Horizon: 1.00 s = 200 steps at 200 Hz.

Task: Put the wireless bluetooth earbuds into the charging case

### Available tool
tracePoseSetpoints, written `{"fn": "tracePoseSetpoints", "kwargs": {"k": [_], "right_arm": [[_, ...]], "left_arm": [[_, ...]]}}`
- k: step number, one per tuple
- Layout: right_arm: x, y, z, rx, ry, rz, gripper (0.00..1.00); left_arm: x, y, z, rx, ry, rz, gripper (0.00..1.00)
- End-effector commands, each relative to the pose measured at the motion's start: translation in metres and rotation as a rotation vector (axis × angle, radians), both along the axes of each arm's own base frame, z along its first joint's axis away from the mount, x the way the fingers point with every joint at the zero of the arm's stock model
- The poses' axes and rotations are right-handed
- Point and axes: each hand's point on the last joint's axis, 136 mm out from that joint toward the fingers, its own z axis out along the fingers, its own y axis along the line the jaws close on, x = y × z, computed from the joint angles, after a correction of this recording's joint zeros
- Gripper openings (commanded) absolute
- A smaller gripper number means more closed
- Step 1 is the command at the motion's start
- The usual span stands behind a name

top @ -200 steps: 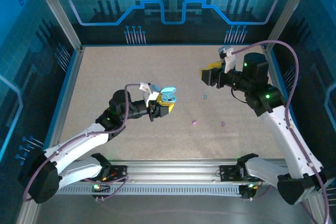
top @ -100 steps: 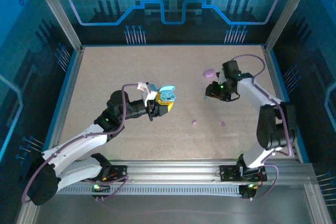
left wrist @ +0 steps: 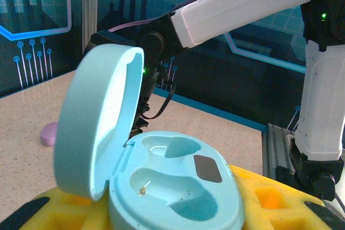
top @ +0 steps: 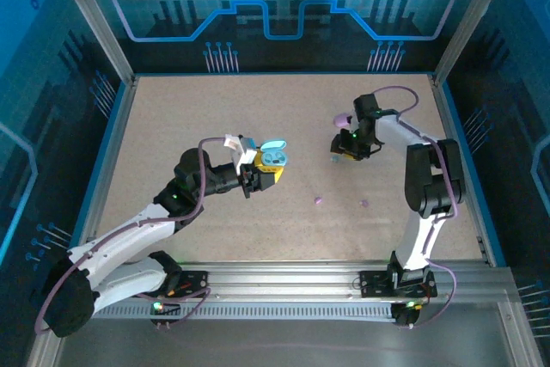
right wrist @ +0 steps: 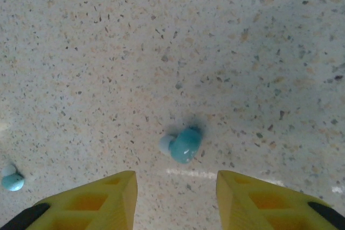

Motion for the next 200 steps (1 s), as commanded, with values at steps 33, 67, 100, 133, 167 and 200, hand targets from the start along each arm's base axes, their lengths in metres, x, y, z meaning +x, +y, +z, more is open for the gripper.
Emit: {"fn": "tracePoseSetpoints", "kwargs": {"k": [33,67,100,133,167,200], "right_arm": [[0.002,0.008,-0.013,0.001,0.047,0.023,0.43],[0.003,0.018,-0.019,0.02,0.056,0.053,0.39],[0.004,0.021,-0.024,0.014,0.068,0.061,0.39],[0.005,0.024,-0.027,0.015,0.071,0.074,0.39],[0.007,0.033,-0.024,0.026,0.058,0.12,0.38],[0.006,0.04,-0.029,0.018,0.078,0.142,0.39]], "left_arm": [[-0.003,0.001,0.012,-0.027,-0.025,-0.001,0.3],[-0.003,0.001,0.012,-0.028,-0.025,-0.003,0.3],[-0.004,0.001,0.012,-0.027,-0.024,-0.003,0.3],[-0.004,0.001,0.012,-0.024,-0.026,0.001,0.3],[-0.005,0.001,0.012,-0.025,-0.025,-0.002,0.3],[-0.004,0.001,0.012,-0.026,-0.021,-0.002,0.3]]}}
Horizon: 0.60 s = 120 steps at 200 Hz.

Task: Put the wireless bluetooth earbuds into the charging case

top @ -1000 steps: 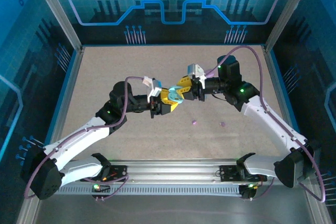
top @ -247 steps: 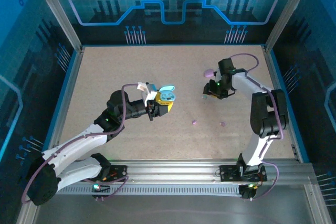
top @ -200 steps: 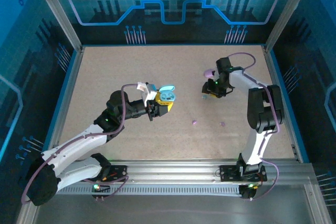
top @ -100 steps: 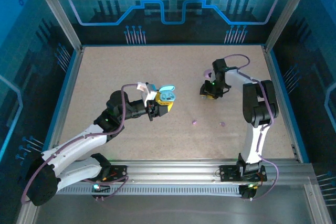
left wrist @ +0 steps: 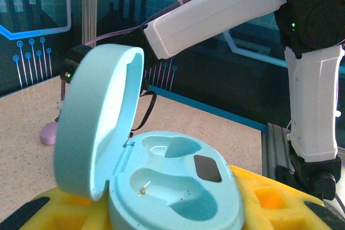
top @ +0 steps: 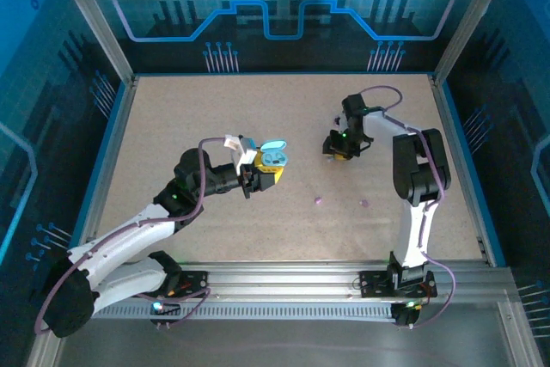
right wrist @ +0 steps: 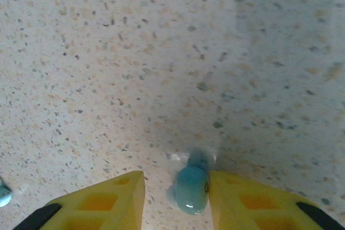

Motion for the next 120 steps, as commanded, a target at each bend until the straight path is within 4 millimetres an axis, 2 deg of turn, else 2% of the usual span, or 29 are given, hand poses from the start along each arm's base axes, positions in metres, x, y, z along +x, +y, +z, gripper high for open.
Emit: {"fn": "tracePoseSetpoints", "kwargs": {"k": [1,53,120], "right_arm": [[-0.006,0.012,-0.006,0.007,0.039,0.046,0.39],[-0.006,0.016,-0.009,-0.011,0.046,0.068,0.39],[-0.008,0.034,-0.001,0.011,0.042,0.117,0.35]], "left_arm": [[-0.004,0.002,0.013,-0.029,-0.024,-0.002,0.3],[-0.004,0.002,0.014,-0.031,-0.026,0.0,0.3],[-0.005,0.002,0.014,-0.033,-0.024,-0.002,0.3]]}}
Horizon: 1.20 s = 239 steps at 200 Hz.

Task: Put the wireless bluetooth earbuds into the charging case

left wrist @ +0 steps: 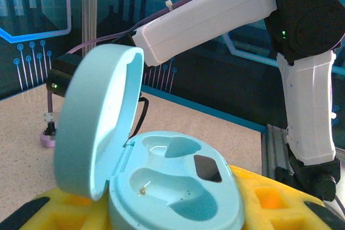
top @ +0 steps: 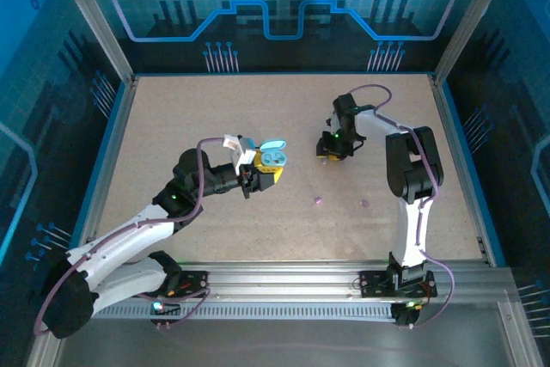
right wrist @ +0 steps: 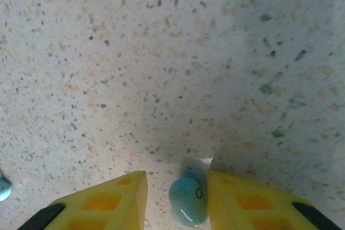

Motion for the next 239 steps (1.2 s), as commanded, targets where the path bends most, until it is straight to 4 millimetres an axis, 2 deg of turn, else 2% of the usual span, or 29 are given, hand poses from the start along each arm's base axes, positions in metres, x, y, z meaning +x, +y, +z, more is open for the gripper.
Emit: {"fn": "tracePoseSetpoints", "kwargs": {"k": [1,94,139,203,239], "right_arm": [[-0.004,0.014,0.002,0.016,0.021,0.046,0.36],[-0.013,0.034,0.011,0.026,0.039,0.103,0.35],[-0.01,0.028,0.014,-0.061,0.018,0.124,0.36],[-0.01,0.024,0.003,-0.238,0.021,0.215,0.35],[-0.012,0.024,-0.002,-0.267,0.037,0.253,0.33]], "left_arm": [[-0.004,0.001,0.011,-0.027,-0.016,-0.003,0.3],[-0.004,0.002,0.01,-0.025,-0.02,0.0,0.3],[-0.004,0.002,0.01,-0.026,-0.017,0.0,0.3],[-0.005,0.005,0.013,-0.032,-0.03,0.016,0.3],[-0.005,0.005,0.013,-0.033,-0.029,0.016,0.3]]}}
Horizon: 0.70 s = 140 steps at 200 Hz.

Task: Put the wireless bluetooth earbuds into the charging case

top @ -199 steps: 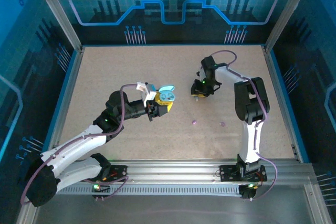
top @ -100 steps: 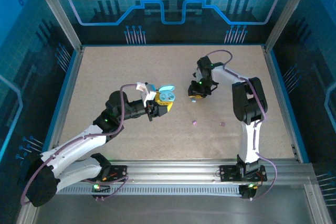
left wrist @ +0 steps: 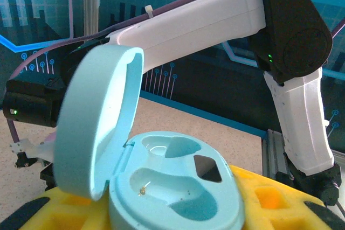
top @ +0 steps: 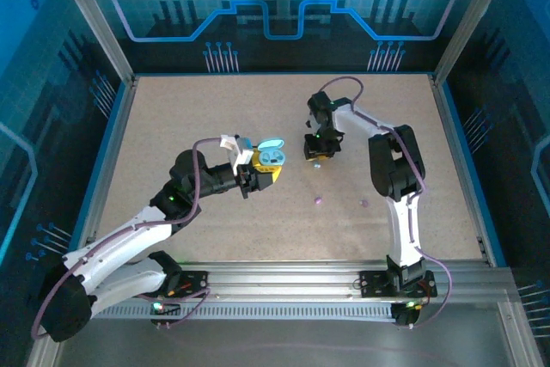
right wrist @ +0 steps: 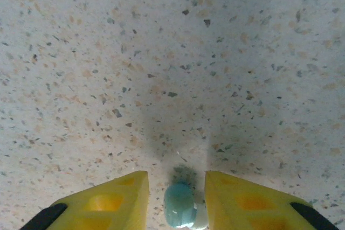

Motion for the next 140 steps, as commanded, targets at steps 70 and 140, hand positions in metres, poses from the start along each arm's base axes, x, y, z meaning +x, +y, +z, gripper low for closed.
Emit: {"fn": "tracePoseSetpoints", "kwargs": {"k": [70,140], "right_arm": [[-0.013,0.0,-0.007,-0.064,0.068,0.085,0.3],[-0.018,0.001,-0.012,-0.08,0.092,0.099,0.26]], "left_arm": [[-0.003,0.002,0.004,-0.017,-0.006,0.006,0.3],[-0.003,0.002,0.003,-0.016,-0.004,0.007,0.3]]}}
